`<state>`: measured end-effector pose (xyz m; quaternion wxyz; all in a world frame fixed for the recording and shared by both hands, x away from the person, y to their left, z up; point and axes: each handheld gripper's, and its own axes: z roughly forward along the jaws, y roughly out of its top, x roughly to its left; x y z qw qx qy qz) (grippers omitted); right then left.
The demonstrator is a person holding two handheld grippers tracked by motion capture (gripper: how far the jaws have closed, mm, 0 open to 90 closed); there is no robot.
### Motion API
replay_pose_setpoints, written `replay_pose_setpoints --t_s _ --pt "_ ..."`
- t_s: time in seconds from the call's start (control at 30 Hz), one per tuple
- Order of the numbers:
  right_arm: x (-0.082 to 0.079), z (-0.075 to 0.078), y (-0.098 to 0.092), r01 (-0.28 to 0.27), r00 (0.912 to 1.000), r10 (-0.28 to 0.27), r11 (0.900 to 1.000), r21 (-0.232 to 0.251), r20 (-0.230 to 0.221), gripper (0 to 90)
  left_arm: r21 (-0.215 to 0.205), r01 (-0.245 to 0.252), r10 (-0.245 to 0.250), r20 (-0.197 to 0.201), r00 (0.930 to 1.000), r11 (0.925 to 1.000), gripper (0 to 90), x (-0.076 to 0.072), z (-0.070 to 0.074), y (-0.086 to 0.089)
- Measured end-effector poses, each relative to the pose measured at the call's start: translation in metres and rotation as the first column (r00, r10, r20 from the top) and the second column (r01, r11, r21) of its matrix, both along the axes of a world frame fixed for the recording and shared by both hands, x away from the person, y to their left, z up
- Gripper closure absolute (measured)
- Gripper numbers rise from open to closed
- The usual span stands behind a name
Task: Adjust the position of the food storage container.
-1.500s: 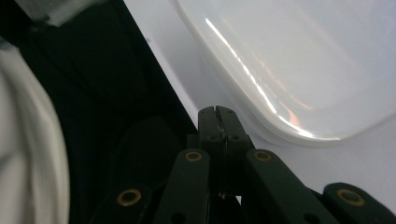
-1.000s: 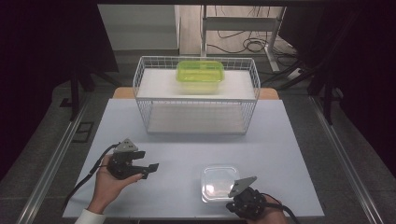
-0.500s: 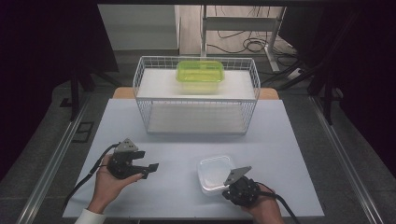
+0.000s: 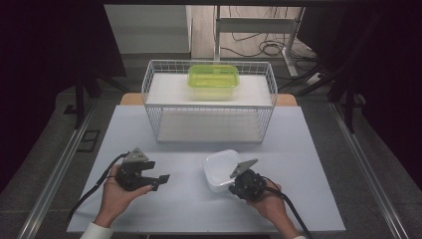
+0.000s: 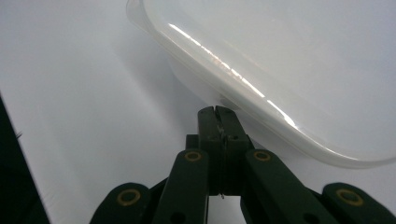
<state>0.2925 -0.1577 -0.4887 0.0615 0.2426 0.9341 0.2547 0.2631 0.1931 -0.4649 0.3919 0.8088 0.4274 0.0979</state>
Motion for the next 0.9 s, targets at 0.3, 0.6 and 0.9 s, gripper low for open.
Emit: replay_pose_setpoints --t_s 0.3,0.6,0.9 --pt "0.005 0.001 0.006 -0.002 1.0000 0.002 1.000 0.000 -0.002 89.3 0.012 0.002 -0.002 0.001 1.0000 0.9999 25.0 0.000 -0.001 0.000" --pt "0.002 0.042 -0.032 0.092 0.9937 -0.099 0.988 0.125 0.052 89.3 0.013 0.000 0.000 0.005 1.0000 0.9999 25.0 0.000 0.000 0.002" --pt "0.036 0.028 -0.057 0.297 0.9516 -0.302 0.951 0.084 0.058 89.3 -0.003 0.006 -0.006 -0.016 0.9998 1.0000 25.1 0.003 -0.004 -0.004"
